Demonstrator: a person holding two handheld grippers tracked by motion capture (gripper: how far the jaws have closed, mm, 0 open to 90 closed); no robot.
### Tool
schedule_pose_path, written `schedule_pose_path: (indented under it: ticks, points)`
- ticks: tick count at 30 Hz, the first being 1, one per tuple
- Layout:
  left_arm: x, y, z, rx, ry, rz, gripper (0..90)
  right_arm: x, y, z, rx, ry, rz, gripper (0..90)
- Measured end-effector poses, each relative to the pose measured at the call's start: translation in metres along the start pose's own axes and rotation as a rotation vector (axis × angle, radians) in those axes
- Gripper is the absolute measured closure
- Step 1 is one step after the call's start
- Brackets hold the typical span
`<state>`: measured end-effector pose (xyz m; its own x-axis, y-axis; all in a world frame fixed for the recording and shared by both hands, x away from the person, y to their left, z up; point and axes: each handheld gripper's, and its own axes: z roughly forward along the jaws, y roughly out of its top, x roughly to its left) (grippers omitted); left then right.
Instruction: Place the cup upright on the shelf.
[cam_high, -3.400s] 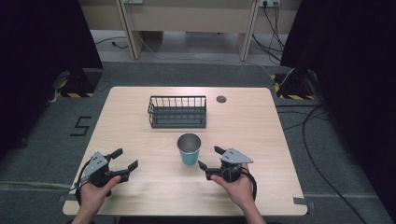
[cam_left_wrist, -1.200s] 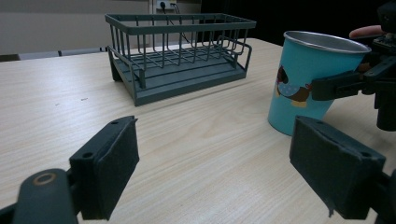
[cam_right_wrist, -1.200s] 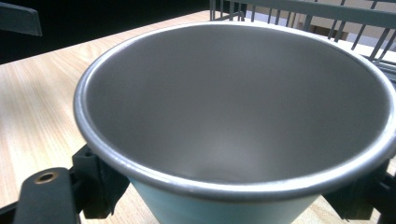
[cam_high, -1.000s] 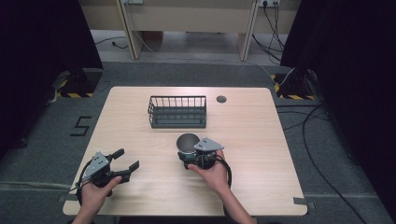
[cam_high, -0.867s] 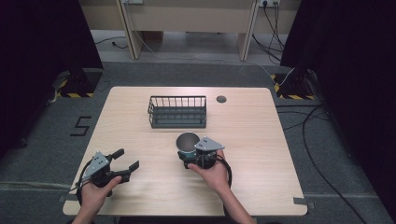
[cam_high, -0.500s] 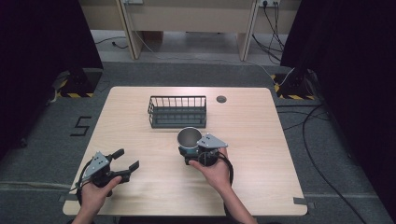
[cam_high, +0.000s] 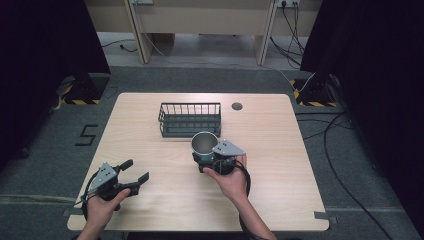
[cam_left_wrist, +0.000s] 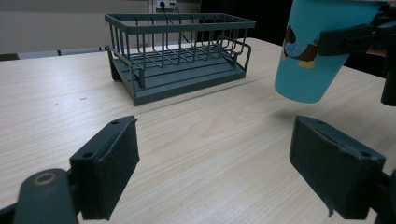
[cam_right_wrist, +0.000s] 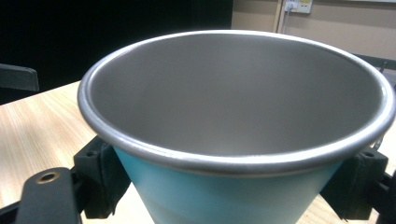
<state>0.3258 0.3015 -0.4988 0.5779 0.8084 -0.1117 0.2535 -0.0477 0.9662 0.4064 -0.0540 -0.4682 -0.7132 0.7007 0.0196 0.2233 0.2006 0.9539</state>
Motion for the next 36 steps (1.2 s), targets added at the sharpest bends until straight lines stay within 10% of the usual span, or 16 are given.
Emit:
schedule_pose_path:
  ticks: [36]
  points:
    - [0.0, 0.0, 0.0, 0.001, -0.001, 0.003, 15.2, -0.004, 0.022, 0.009, -0.046, -0.035, 0.012, 16.9]
